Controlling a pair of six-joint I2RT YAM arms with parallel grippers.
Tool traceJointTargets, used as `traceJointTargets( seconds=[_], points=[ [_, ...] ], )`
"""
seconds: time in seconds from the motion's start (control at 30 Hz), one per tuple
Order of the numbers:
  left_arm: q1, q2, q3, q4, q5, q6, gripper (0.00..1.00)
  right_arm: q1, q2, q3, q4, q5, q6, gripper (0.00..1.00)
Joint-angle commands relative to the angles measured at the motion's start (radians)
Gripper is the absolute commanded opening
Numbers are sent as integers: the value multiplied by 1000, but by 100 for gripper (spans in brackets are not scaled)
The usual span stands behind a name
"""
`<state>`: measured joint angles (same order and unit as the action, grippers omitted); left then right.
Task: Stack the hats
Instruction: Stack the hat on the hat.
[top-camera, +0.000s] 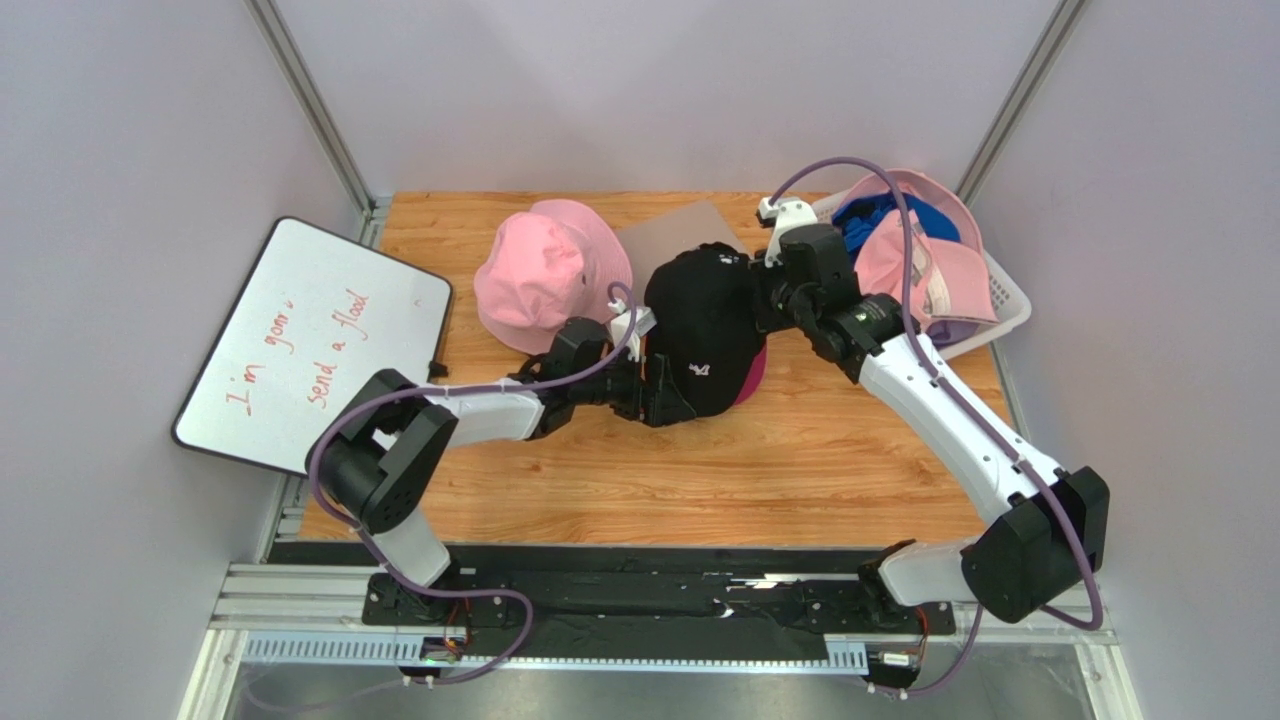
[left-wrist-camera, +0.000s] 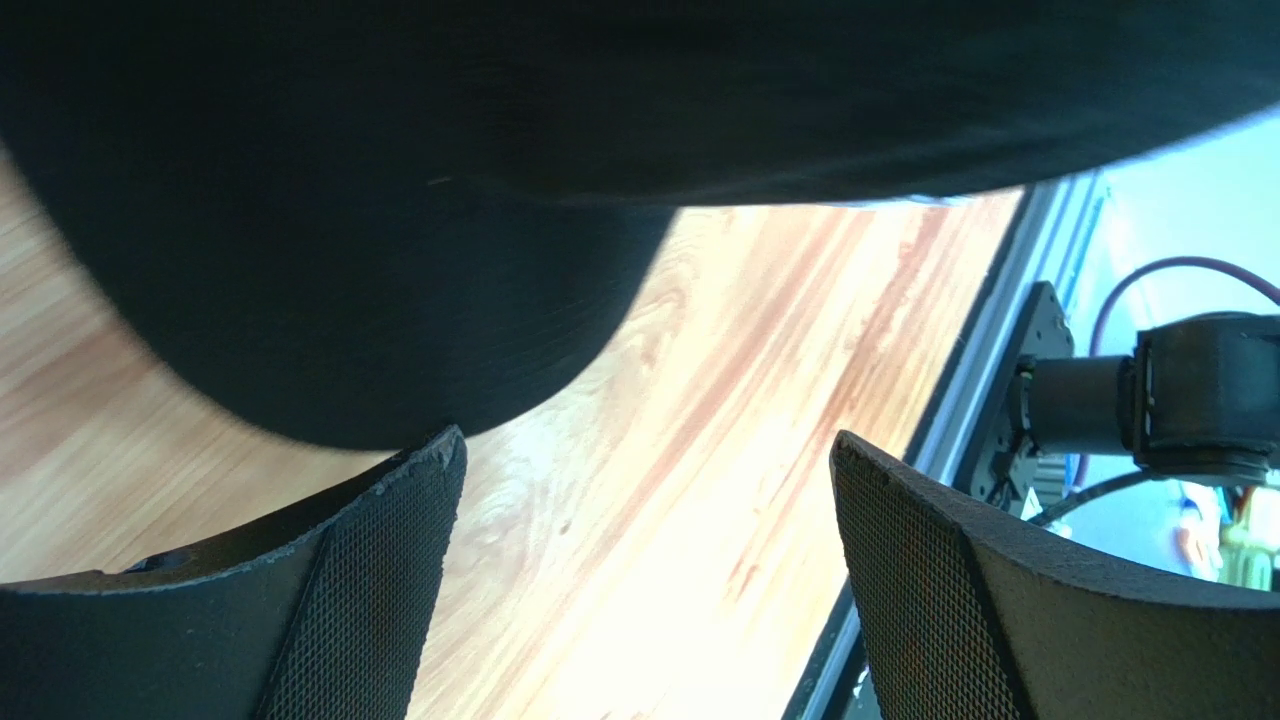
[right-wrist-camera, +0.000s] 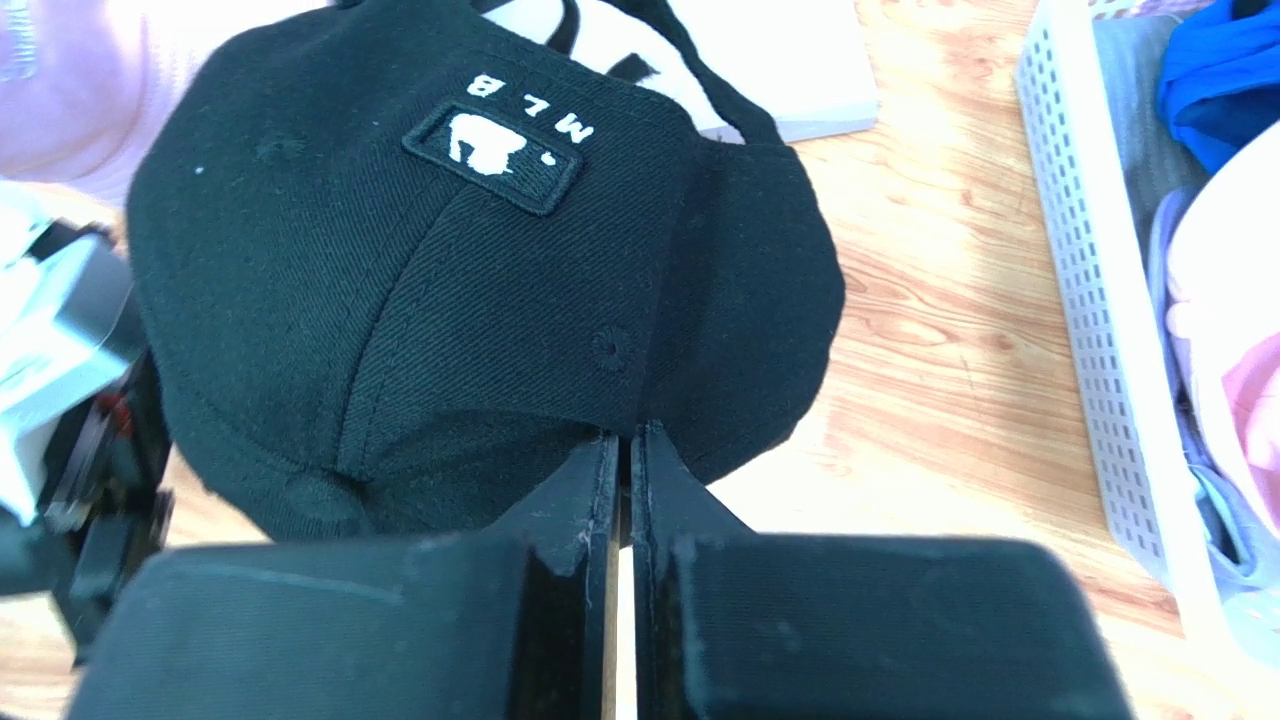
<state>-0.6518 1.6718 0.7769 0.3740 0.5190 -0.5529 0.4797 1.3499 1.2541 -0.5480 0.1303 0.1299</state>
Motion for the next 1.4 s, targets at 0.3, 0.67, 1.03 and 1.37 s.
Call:
traceJointTargets(
  seconds=[0.3, 0.67, 1.03, 1.37],
  points=[
    [-37, -139, 7, -18, -106, 52, 95, 0, -8, 61, 26, 40, -7, 34],
    [63, -339, -37, -258, -206, 160, 100, -84, -208, -65, 5, -99, 25, 75],
    [70, -176, -70, 23, -103, 166, 100, -87, -342, -392, 189, -414, 117, 75],
    [72, -44, -34, 88, -132, 219, 100, -87, -366, -418, 217, -443, 122, 75]
  ],
)
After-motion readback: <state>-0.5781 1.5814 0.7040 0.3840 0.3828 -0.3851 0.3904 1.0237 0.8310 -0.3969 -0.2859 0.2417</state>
